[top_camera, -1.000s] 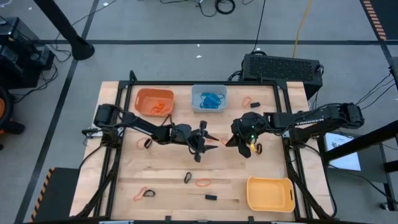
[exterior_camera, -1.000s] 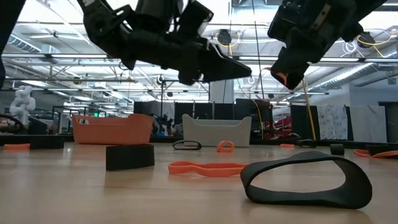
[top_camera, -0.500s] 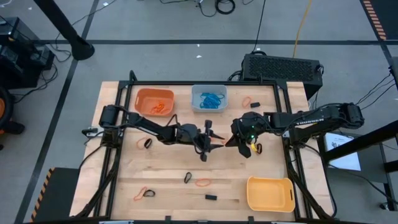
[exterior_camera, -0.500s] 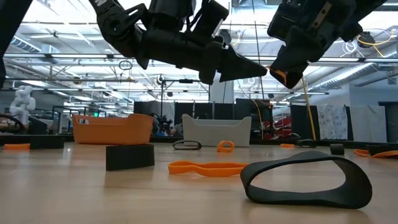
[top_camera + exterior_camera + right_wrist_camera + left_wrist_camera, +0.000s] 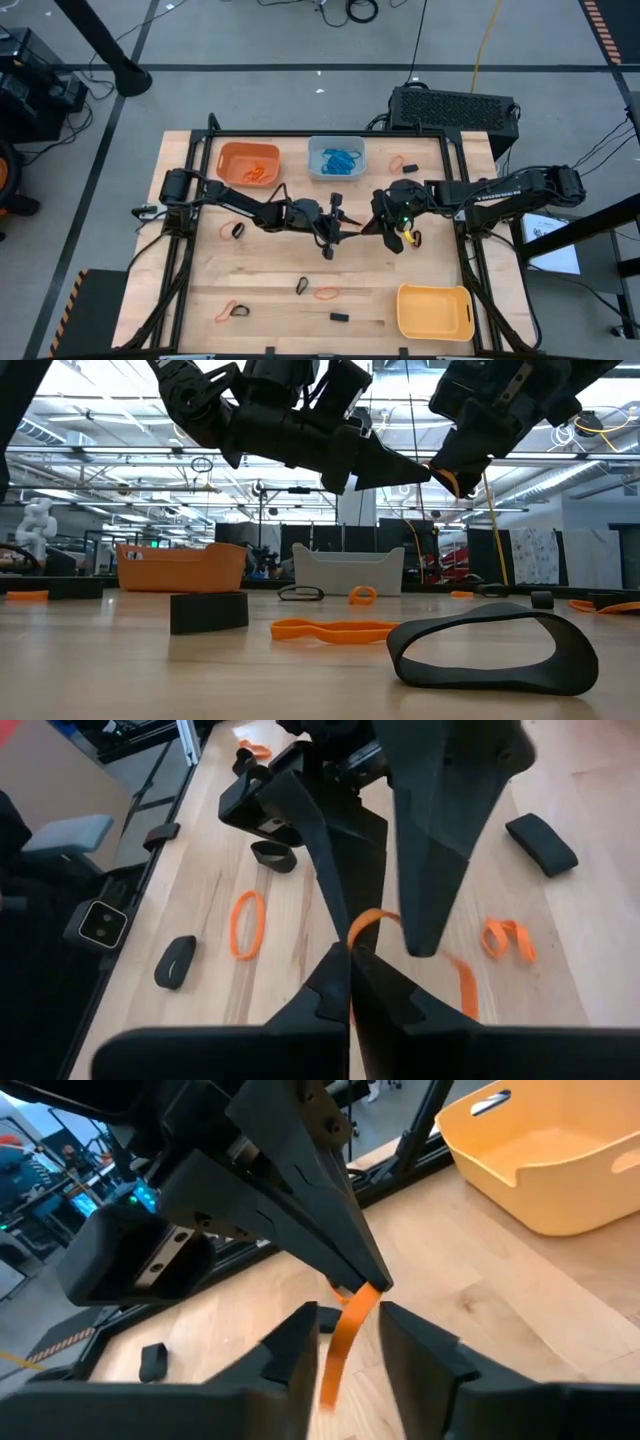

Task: Sort rubber bands into baskets
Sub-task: Put the orange rubberband into the orange bin

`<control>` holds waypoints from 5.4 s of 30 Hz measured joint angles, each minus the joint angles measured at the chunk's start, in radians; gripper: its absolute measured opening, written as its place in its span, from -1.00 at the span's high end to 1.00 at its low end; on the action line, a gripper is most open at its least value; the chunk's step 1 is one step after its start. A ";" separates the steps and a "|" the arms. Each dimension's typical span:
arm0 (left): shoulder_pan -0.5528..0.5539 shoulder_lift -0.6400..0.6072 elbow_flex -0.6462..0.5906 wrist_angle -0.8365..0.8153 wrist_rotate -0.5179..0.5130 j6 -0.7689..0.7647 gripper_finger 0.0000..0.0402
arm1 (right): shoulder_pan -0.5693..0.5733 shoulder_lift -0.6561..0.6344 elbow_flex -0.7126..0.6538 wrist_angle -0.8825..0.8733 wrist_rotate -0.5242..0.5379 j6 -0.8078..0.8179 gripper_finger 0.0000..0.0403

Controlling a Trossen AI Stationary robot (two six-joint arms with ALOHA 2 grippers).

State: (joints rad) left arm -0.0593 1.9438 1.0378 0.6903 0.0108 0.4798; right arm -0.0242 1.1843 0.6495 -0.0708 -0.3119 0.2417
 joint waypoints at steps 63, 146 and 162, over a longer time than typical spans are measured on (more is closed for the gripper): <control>0.550 -0.554 -0.248 -1.300 -0.434 -0.187 0.86 | 0.066 0.000 0.000 -0.379 0.190 0.451 0.21; 0.059 0.015 0.032 -0.566 -0.160 -0.374 0.93 | 0.066 0.000 0.000 -0.368 0.181 0.354 0.21; 0.102 -0.587 0.033 -1.356 -0.615 -0.360 0.98 | 0.066 0.000 0.000 -0.366 0.184 0.384 0.21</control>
State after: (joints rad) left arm 0.0425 1.3568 1.0706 -0.6657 -0.6045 0.1197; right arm 0.0414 1.1839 0.6495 -0.4372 -0.1284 0.6256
